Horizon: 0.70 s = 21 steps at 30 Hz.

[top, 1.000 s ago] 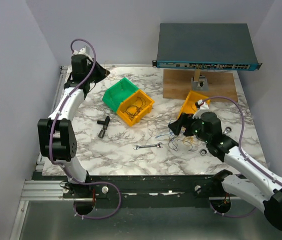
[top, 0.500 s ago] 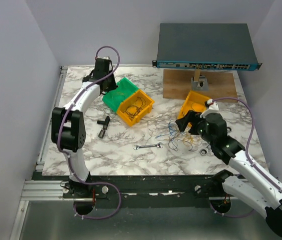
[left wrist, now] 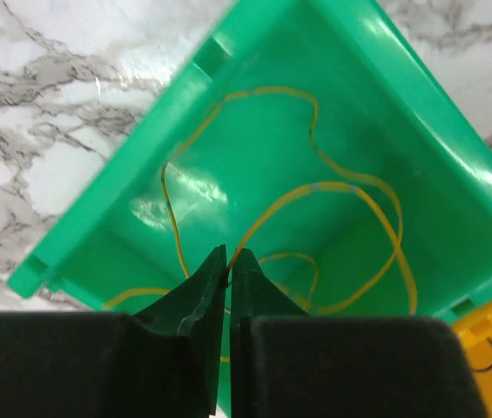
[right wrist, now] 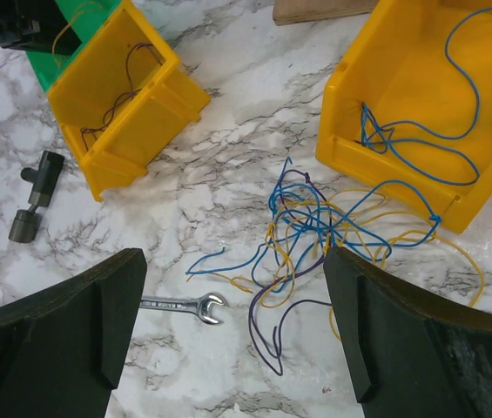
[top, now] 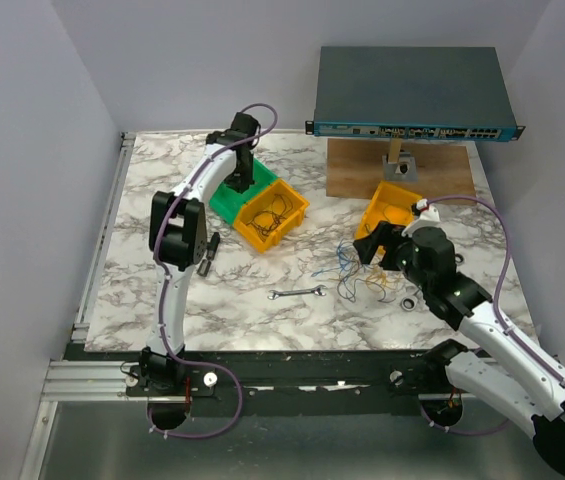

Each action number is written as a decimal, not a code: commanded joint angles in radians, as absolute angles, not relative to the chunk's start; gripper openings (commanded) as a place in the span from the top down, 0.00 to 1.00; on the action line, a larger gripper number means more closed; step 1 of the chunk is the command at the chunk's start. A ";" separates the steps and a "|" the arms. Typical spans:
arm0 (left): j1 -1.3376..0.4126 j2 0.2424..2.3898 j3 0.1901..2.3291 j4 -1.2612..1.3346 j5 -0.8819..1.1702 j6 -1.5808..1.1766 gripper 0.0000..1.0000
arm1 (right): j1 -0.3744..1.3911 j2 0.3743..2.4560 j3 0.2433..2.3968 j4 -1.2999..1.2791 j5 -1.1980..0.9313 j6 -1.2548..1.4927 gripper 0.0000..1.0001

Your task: Untangle the cables

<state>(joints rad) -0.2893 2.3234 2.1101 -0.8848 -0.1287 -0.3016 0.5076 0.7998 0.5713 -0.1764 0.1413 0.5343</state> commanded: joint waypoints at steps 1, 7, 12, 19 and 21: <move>-0.326 2.371 2.228 -1.094 -0.223 -0.229 0.87 | 0.508 0.792 0.585 -0.195 0.163 0.542 0.08; -0.341 2.401 2.283 -1.211 -0.164 -0.196 0.62 | 0.507 0.797 0.582 -0.189 0.153 0.550 0.08; -0.332 2.307 2.228 -1.152 -0.153 -0.218 0.55 | 0.508 0.793 0.584 -0.188 0.142 0.556 0.08; -0.291 2.248 2.376 -1.177 -0.158 -0.217 0.52 | 0.508 0.782 0.588 -0.202 0.135 0.553 0.08; -0.292 2.211 2.357 -1.154 -0.133 -0.215 0.51 | 0.508 0.792 0.588 -0.208 0.133 0.556 0.08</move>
<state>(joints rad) -0.3050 2.3497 2.3196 -1.1618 -0.1646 -0.2176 0.5076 0.7956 0.5713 -0.1780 0.1410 0.5491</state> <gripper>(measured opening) 0.475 0.922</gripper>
